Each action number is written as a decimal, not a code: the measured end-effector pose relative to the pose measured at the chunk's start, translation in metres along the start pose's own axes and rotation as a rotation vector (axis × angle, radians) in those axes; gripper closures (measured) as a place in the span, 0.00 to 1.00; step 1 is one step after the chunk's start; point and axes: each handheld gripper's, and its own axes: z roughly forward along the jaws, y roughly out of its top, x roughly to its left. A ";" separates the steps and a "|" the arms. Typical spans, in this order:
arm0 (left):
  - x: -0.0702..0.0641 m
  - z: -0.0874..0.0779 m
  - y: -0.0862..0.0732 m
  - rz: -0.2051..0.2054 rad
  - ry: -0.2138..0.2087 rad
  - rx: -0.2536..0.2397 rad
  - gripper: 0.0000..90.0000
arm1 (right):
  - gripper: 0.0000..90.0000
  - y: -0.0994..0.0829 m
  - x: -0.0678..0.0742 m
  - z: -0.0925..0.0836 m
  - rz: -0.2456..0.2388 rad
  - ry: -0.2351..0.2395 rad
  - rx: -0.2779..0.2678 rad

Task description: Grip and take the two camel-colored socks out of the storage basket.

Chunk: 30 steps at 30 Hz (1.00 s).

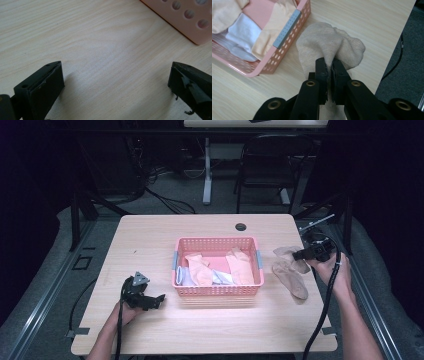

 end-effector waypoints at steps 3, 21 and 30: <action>0.000 0.000 0.000 0.000 0.000 0.000 0.00 | 0.95 -0.006 -0.002 0.007 0.002 -0.017 0.024; 0.000 0.000 0.000 0.000 0.000 -0.001 0.00 | 0.95 -0.029 0.004 0.054 -0.001 0.003 0.175; 0.000 0.000 0.000 0.000 0.001 -0.001 0.00 | 0.94 -0.041 0.010 0.095 0.019 0.034 0.260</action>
